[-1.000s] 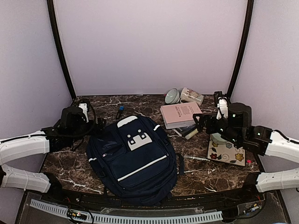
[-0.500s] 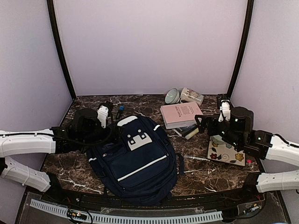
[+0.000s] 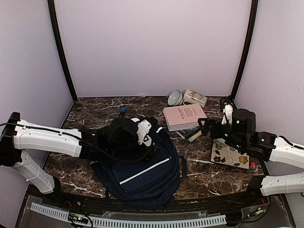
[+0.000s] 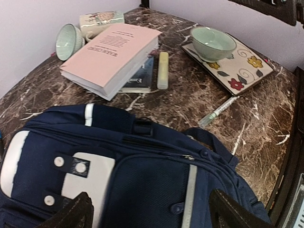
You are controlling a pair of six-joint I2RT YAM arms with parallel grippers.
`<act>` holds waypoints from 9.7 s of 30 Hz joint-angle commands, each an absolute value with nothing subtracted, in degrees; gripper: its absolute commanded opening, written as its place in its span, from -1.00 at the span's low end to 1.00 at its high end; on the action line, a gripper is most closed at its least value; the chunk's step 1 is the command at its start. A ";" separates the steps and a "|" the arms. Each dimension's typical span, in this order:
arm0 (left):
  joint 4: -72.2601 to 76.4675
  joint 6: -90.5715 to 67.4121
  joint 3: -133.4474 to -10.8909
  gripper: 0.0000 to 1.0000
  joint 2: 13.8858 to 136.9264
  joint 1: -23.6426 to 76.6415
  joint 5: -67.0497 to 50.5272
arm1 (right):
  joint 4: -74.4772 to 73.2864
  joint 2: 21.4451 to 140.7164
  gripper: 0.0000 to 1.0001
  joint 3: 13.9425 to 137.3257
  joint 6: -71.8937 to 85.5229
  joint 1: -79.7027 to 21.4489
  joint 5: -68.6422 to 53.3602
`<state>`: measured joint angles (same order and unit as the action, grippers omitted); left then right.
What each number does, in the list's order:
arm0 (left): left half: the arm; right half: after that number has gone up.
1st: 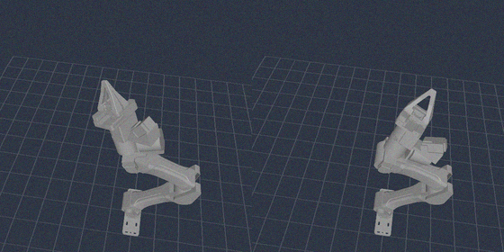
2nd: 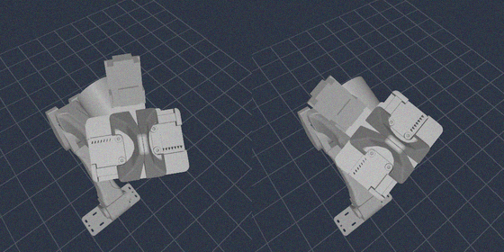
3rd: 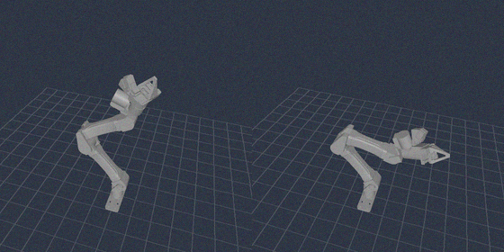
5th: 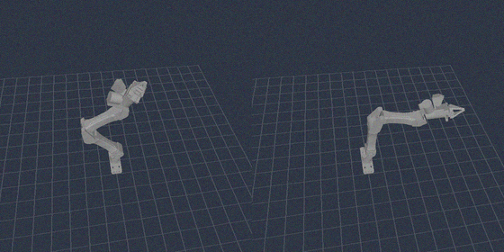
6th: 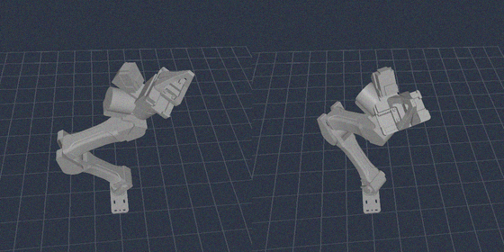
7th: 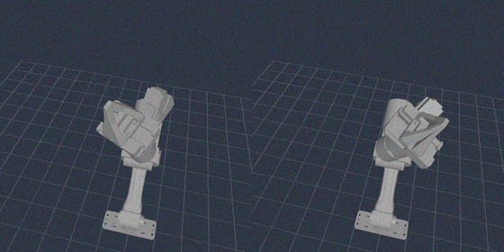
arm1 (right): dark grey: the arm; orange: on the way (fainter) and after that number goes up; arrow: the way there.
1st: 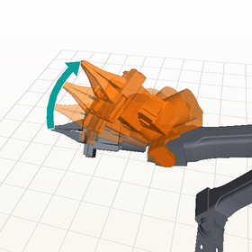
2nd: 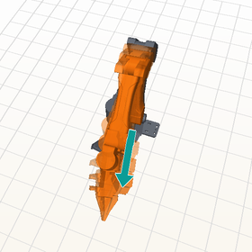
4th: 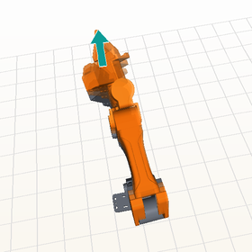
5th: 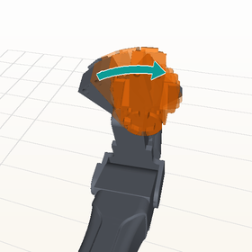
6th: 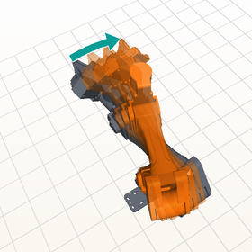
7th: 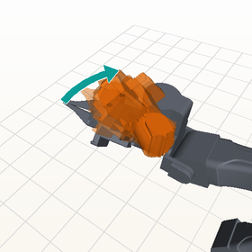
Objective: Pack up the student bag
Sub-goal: Pick up the student bag from the center of the board, then grab the largest pocket of the student bag, then unzip the largest pocket of the student bag.
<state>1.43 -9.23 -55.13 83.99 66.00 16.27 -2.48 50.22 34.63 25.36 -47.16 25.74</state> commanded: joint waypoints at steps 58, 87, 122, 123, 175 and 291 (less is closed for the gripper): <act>-21.94 -37.57 -50.99 -1.00 84.40 84.23 52.67 | 11.83 72.08 0.70 33.83 35.24 -48.41 -10.76; -7.93 -28.48 -41.74 -1.00 68.26 84.02 46.19 | 31.46 82.18 0.39 31.51 12.89 -61.76 -8.79; -11.81 -46.91 -54.15 -1.00 63.74 80.98 34.13 | 41.15 82.44 0.36 26.79 5.57 -62.40 -6.51; -13.00 -47.66 -55.60 -1.00 64.61 80.75 33.42 | 41.73 82.49 0.36 26.80 5.63 -62.32 -6.52; -12.85 -46.15 -49.15 -1.00 59.57 72.33 27.01 | 45.93 88.28 -0.69 31.15 10.07 -54.08 -15.48; -4.18 -37.06 -38.58 -1.00 63.71 72.33 32.24 | 18.52 77.85 -1.00 41.88 7.28 -69.24 -15.33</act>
